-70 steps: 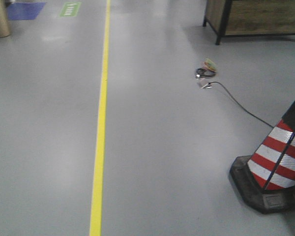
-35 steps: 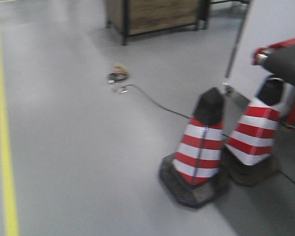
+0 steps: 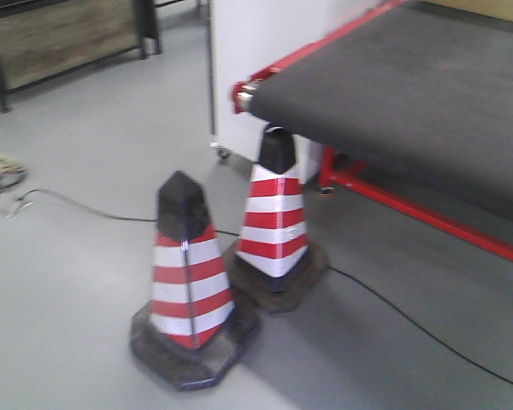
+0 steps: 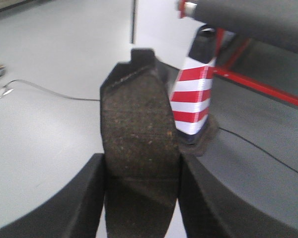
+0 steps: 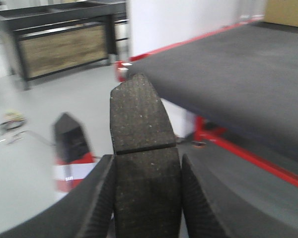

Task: Move and align brake pads A on conveyor
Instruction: 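Turn toward the black belt conveyor and approach it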

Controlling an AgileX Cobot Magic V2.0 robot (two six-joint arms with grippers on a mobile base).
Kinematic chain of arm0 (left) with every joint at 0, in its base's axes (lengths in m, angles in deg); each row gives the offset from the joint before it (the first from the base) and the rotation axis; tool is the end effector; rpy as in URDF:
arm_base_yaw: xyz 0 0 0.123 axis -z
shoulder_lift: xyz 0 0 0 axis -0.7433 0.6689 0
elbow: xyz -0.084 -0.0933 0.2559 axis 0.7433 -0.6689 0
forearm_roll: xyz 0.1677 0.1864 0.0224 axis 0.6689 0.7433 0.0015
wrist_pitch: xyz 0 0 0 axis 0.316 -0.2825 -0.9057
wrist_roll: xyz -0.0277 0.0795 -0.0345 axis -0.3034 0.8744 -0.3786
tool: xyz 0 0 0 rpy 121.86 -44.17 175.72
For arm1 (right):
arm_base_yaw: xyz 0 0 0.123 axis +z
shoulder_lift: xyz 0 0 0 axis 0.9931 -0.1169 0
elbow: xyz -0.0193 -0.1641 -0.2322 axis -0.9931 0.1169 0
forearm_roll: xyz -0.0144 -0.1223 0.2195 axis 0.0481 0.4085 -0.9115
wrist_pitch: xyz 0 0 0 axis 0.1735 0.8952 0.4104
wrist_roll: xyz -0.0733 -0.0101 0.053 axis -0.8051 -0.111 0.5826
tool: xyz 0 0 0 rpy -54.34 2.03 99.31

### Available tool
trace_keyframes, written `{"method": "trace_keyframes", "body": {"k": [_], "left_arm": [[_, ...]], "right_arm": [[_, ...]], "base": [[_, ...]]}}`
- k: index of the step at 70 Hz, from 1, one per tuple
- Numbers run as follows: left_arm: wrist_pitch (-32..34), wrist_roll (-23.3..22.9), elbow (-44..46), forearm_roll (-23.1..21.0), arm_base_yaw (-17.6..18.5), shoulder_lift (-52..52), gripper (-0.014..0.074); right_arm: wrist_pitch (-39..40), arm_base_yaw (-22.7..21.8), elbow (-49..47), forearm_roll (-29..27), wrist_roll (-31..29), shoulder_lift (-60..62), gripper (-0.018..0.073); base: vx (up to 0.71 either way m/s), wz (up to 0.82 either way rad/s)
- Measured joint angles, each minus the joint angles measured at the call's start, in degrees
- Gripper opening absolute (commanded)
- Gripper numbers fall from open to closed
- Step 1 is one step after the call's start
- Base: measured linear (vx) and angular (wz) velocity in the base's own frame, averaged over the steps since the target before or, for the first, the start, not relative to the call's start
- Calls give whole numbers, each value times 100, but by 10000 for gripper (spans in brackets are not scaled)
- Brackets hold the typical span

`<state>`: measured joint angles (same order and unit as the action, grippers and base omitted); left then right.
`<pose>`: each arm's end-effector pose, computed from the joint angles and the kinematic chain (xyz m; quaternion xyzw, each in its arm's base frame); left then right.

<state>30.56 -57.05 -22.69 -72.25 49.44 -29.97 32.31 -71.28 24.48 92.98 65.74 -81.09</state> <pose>0.0911 -0.0086 0.2970 0.0107 0.8446 -0.0475 0.5331 0.0779 0.0128 0.2928 -0.0537 0.7690 0.0628 0.6339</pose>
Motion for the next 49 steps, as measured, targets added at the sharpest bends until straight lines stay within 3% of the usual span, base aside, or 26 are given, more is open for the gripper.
{"method": "trace_keyframes", "body": {"k": [49], "left_arm": [[0,0,0,0,0,0,-6]], "right_arm": [[0,0,0,0,0,0,-3]], "base": [[18,-71]]}}
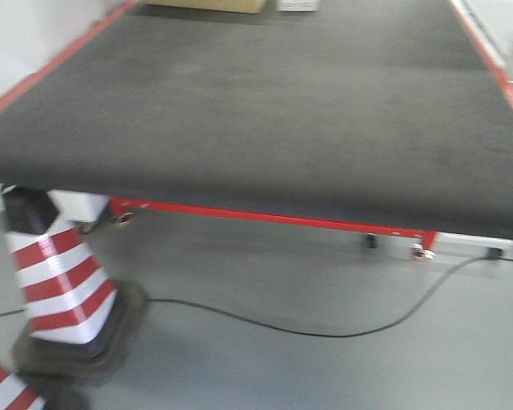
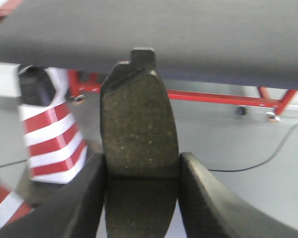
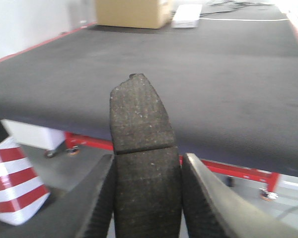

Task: Move and align brake pads A on conveyor
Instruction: 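Turn toward the black belt conveyor and approach it, then hold both brake pads above the black conveyor belt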

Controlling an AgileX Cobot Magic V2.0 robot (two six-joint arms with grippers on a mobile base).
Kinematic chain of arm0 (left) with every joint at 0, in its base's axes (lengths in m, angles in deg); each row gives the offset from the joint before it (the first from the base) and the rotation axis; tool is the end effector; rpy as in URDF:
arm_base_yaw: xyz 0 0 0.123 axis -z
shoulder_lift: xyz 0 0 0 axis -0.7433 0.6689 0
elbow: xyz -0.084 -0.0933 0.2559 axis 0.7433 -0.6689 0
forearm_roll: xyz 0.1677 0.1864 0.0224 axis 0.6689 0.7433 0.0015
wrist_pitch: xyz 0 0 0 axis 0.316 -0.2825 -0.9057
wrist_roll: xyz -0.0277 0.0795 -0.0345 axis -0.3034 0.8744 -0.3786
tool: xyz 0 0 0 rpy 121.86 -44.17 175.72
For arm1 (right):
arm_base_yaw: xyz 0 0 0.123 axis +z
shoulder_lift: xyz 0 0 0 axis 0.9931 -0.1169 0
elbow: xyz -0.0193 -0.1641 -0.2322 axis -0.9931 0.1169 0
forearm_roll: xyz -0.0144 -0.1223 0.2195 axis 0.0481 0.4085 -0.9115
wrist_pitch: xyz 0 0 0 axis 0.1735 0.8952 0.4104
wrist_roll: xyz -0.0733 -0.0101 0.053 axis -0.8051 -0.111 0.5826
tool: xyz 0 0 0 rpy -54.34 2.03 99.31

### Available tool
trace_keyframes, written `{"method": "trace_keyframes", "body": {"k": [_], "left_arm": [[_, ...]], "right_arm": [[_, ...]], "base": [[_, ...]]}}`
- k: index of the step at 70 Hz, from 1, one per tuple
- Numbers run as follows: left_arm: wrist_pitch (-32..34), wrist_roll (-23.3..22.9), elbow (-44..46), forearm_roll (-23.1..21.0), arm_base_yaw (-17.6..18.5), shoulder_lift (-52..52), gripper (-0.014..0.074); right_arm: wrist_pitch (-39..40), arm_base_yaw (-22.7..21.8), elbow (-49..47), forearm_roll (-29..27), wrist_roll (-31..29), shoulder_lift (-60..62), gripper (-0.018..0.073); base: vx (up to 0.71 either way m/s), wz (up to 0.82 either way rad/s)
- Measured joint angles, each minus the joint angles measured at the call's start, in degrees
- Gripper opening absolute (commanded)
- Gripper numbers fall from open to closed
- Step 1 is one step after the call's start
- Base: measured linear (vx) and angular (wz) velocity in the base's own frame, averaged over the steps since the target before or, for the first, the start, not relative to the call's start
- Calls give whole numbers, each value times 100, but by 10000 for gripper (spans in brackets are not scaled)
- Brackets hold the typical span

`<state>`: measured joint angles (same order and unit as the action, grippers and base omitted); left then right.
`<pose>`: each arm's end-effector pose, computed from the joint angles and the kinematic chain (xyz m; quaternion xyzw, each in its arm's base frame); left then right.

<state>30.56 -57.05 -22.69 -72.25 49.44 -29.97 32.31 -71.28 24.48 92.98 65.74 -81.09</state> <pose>0.0911 -0.0086 0.2970 0.0107 0.8446 -0.0475 0.5331 0.0779 0.0128 0.2928 -0.0537 0.7690 0.0628 0.6339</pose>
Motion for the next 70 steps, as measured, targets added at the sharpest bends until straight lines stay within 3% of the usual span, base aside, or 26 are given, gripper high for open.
{"method": "trace_keyframes", "body": {"k": [23,70], "left_arm": [[0,0,0,-11,0,0,-6],[0,0,0,-11,0,0,-6]], "right_arm": [[0,0,0,0,0,0,-3],[0,0,0,0,0,0,-3]], "base": [[15,-35],[30,7]]}}
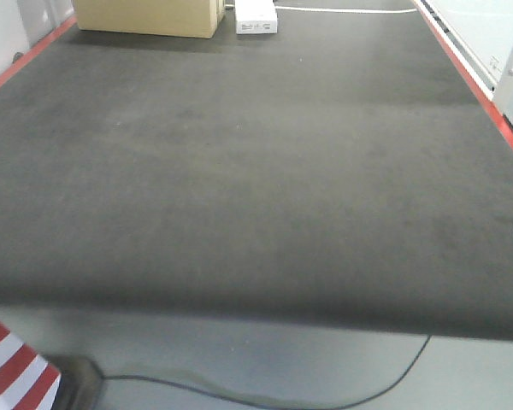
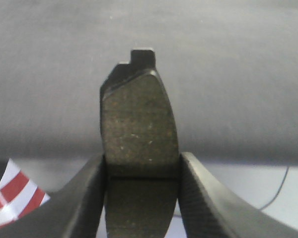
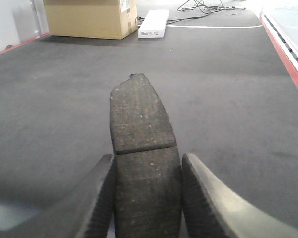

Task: Move and align brake pads A on conveyor
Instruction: 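Hold both brake pads above the black conveyor belt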

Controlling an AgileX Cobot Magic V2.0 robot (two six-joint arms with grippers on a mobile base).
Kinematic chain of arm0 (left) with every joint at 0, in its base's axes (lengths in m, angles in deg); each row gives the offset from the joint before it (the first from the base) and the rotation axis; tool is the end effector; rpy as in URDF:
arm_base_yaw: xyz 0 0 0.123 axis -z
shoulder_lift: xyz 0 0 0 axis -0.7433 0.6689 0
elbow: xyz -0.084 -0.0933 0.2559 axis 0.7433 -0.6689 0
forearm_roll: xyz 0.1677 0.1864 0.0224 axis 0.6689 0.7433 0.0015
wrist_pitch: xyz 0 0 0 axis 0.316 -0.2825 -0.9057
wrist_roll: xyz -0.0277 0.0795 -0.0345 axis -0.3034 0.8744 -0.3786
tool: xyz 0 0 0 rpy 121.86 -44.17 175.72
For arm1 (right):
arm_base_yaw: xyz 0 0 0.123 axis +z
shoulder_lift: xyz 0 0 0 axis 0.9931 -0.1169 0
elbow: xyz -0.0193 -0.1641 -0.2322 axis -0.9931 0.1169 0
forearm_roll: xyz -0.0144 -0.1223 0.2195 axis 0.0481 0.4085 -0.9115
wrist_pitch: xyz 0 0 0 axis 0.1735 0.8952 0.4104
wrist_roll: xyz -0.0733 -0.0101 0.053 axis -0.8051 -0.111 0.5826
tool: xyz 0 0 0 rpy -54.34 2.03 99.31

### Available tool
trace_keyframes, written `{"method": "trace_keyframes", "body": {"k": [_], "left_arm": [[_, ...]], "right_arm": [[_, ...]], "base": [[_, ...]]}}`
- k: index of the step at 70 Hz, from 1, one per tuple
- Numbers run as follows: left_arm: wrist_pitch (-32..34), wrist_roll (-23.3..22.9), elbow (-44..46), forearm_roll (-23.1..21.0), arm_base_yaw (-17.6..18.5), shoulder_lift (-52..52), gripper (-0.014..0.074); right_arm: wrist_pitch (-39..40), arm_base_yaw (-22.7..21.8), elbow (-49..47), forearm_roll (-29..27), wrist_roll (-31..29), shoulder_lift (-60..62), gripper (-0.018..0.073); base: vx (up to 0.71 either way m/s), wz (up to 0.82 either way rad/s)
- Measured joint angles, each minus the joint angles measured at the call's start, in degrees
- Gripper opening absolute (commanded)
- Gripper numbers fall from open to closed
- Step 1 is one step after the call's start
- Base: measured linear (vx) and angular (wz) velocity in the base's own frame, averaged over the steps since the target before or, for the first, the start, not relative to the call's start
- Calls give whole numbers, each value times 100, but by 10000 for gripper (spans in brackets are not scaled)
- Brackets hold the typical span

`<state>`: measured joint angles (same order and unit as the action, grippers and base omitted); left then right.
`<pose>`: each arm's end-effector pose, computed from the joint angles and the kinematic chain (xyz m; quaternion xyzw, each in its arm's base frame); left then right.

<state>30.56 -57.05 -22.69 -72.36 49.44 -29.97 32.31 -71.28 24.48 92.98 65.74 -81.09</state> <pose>0.0911 -0.0087 0.2970 0.0103 0.8446 -0.0484 0.5331 0.0779 0.0128 0.2928 -0.0537 0.7690 0.0628 0.6339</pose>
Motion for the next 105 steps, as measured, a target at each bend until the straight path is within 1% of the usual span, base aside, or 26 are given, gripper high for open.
{"method": "trace_keyframes", "body": {"k": [60,84,105], "left_arm": [[0,0,0,0,0,0,-6],[5,0,0,0,0,0,-6],[5,0,0,0,0,0,-6]], "right_arm": [[0,0,0,0,0,0,-3],[5,0,0,0,0,0,-3],[0,0,0,0,0,0,-3]], "base": [[30,-10],[16,-1],[1,0]]}}
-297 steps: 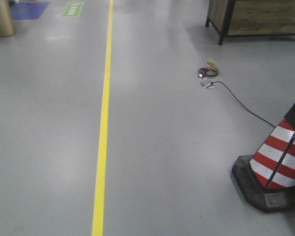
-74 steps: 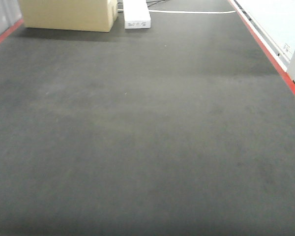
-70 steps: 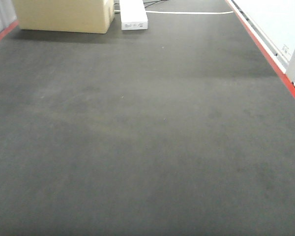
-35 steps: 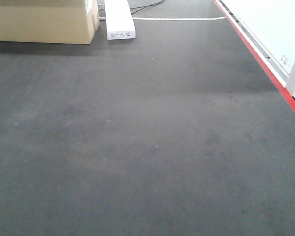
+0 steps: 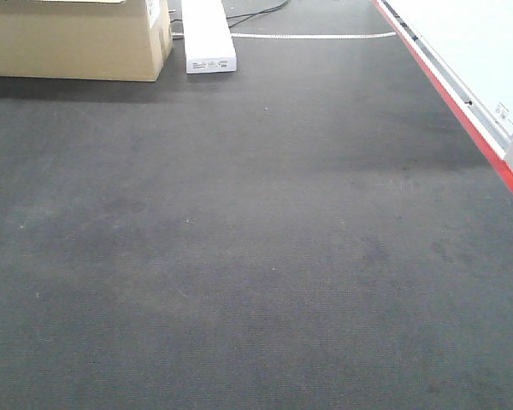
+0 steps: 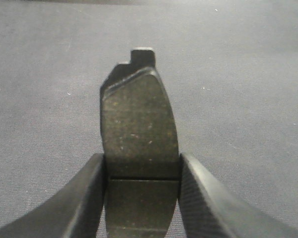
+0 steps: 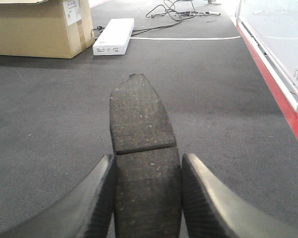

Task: Move and align brake pads A on conveyor
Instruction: 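Hold both brake pads above the black conveyor belt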

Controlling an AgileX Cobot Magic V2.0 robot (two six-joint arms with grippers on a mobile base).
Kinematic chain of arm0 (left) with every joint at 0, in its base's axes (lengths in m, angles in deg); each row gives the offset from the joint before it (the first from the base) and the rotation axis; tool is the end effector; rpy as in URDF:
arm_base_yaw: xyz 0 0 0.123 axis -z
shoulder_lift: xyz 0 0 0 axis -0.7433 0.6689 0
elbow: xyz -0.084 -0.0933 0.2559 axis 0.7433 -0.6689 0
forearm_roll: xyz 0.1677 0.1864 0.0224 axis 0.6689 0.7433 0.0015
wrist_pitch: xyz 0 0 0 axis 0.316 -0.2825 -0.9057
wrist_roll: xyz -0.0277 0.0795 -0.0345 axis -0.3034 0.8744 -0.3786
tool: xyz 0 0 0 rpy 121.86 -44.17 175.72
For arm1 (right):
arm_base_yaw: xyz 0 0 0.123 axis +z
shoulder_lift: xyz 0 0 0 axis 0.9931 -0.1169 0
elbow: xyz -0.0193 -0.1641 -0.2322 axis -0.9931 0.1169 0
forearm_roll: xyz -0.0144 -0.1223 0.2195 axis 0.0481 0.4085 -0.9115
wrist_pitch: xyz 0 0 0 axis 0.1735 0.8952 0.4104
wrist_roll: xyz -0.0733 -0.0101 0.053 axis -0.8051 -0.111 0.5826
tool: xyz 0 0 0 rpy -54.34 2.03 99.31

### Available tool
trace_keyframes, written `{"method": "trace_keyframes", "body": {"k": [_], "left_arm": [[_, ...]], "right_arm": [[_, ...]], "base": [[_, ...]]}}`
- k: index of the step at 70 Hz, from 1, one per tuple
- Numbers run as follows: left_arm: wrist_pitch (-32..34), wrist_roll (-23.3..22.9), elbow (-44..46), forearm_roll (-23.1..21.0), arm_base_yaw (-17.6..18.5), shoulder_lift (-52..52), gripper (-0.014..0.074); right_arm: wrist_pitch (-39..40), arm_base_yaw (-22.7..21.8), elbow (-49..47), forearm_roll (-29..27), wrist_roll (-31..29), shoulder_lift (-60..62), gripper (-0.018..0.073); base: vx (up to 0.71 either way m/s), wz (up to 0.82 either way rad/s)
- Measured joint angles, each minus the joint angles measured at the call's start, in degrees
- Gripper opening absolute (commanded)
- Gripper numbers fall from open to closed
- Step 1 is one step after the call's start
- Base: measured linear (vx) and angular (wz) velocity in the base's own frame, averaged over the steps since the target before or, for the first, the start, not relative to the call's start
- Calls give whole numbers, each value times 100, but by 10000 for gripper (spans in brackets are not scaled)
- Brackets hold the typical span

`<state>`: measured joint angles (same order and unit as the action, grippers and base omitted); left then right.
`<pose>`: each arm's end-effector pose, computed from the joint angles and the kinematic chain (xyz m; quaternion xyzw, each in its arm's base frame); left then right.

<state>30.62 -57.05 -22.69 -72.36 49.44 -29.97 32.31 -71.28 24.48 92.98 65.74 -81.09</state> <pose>0.0911 -0.0086 0.2971 0.0102 0.8443 -0.0484 0.5336 0.0779 0.0128 0.2928 -0.0537 0.7690 0.0628 0.6339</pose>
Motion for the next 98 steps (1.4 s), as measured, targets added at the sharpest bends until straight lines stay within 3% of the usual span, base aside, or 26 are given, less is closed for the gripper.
{"method": "trace_keyframes", "body": {"k": [64,75,87,98], "left_arm": [[0,0,0,-11,0,0,-6],[7,-174,0,-66,0,74,-6],[114,-213,117,14,0,1098,-3],[114,-213,794,24,0,2665,0]], "right_arm": [[0,0,0,0,0,0,-3],[0,0,0,0,0,0,-3],[0,0,0,0,0,0,-3],[0,0,0,0,0,0,-3]], "base": [[0,0],[0,0],[0,0],[0,0]]}}
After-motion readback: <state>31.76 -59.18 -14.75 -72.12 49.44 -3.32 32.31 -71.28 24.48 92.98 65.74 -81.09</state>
